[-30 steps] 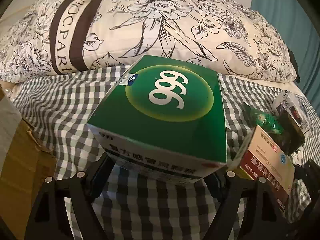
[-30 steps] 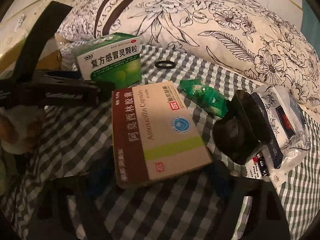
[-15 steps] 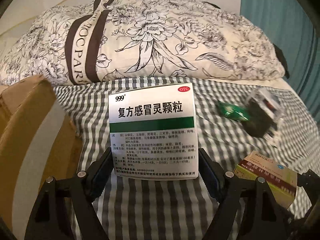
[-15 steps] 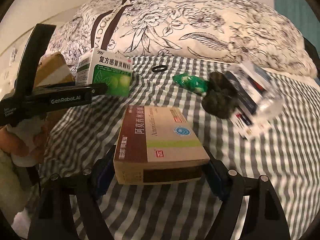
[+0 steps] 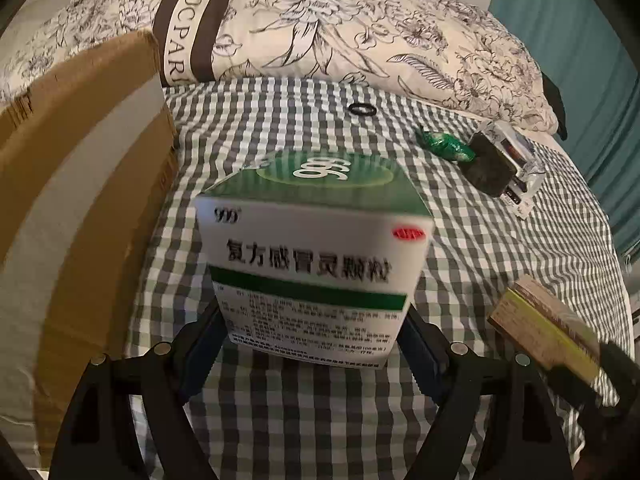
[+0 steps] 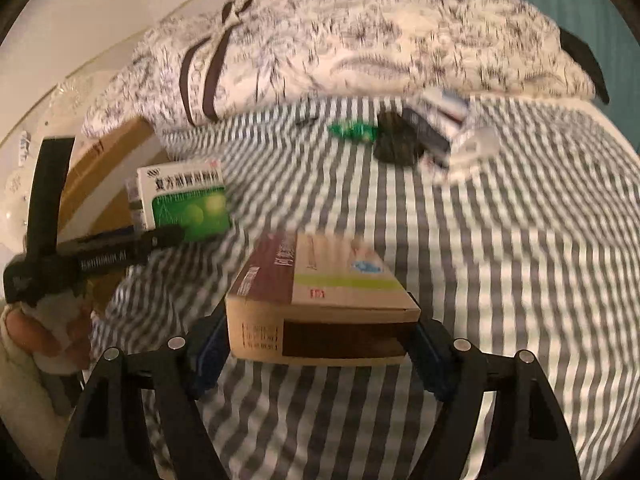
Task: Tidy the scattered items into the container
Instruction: 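Grasp the green medicine box with the left gripper while the right grasps the Amoxicillin box, then carry both medicine boxes into the cardboard box and open both grippers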
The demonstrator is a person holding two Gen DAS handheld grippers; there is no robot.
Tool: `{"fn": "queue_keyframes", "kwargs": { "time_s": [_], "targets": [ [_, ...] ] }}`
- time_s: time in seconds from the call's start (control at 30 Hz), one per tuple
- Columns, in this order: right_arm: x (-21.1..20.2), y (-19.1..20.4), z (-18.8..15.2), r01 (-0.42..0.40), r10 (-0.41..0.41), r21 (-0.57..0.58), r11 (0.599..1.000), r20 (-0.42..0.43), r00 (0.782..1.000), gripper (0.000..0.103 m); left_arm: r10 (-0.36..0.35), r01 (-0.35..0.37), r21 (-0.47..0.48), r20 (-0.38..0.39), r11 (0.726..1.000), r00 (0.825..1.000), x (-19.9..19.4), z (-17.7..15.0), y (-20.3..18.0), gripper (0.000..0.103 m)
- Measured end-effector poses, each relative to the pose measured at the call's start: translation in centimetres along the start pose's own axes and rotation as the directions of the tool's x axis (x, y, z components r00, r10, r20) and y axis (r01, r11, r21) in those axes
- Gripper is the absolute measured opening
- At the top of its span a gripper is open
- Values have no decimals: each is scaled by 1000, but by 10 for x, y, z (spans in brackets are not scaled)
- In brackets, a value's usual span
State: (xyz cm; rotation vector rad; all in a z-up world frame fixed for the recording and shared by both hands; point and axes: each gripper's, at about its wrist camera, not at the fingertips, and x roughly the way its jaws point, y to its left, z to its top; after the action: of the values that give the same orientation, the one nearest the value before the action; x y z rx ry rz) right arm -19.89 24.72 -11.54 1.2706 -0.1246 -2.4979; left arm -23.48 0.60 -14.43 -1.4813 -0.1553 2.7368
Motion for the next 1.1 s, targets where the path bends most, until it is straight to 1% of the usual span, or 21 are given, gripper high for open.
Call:
{"fn": "queue_keyframes", "kwargs": {
  "time_s": [0.1,0.17,0.2,0.23,0.3,0.37,0.43,0.53,0.63,0.7,0.83,1.0,1.1],
  "targets": [
    [3,-2,-8,-2,2,16,1000,-17,1000,77,-2,2,-4,16,1000,1000,7,0,-1,84],
    [8,-3,-10,0,0,20,1000,-30,1000,77,-6,6,-7,12,1000,1000,15,3,0,86],
    [10,-3,-10,1,-1,20,1000,-34,999,77,-1,1,-5,8,1000,1000,19,4,-1,91],
    [15,-2,-9,2,-1,16,1000,-43,999,77,10,-10,2,2,1000,1000,23,6,-1,94],
    [22,1,-8,6,-5,9,1000,-60,998,77,25,-25,23,0,999,1000,30,7,-2,95],
    [30,3,-8,19,-19,-2,1000,-72,997,77,30,-31,27,25,999,999,31,7,0,95],
    [35,3,-9,22,-22,1,1000,-74,997,77,10,-10,23,37,1000,999,30,7,1,80],
    [35,2,-12,25,-23,25,999,-57,998,75,23,-25,37,55,999,998,25,5,1,79],
    [28,1,-13,22,-19,49,999,-46,999,75,33,-35,32,72,999,997,12,3,5,79],
    [17,0,-13,14,-13,71,997,-18,1000,75,33,-35,21,75,999,997,2,2,8,79],
    [-4,3,-11,1,-3,97,995,21,1000,75,64,-66,24,74,998,995,-22,1,6,79],
    [-36,17,-4,4,-11,84,996,79,997,75,73,-75,26,75,997,994,-57,-1,1,79],
    [-60,31,1,1,-8,65,998,118,993,75,72,-76,37,105,996,992,-86,-2,-3,79]
  ]
}}
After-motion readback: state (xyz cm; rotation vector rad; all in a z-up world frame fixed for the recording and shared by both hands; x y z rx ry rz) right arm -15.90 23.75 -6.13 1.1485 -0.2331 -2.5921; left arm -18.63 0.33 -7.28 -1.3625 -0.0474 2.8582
